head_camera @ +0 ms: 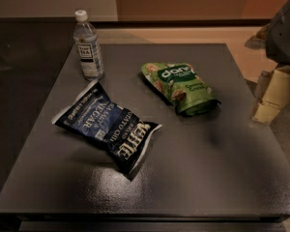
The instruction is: Pick blue chip bag
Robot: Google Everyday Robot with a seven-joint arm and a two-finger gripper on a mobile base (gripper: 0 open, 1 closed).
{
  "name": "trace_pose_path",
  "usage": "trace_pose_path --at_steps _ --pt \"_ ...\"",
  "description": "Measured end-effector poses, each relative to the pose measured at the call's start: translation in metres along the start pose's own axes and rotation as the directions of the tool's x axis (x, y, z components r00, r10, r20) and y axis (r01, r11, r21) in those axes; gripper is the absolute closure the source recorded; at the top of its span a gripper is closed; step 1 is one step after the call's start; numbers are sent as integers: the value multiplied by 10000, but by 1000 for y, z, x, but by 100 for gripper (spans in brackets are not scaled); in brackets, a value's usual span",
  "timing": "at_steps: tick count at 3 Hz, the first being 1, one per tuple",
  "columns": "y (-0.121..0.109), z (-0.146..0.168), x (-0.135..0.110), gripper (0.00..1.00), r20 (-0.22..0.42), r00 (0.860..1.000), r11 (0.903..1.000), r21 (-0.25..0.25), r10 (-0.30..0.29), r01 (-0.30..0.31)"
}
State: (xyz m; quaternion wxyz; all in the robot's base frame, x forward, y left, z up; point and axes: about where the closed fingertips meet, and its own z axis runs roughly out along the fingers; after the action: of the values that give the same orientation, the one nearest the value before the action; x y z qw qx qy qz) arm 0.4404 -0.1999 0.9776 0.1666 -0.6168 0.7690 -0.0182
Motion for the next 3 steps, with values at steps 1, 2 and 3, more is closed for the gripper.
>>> trace_pose_path --at_steps 1,2,3 --pt "8 8 -33 0 595 9975 9991 -143 -389 398" --pt "24 25 -73 0 1166 9880 9942 -226 -1016 1049" --pt "46 54 -116 0 1618 9725 9836 -396 -1677 1762"
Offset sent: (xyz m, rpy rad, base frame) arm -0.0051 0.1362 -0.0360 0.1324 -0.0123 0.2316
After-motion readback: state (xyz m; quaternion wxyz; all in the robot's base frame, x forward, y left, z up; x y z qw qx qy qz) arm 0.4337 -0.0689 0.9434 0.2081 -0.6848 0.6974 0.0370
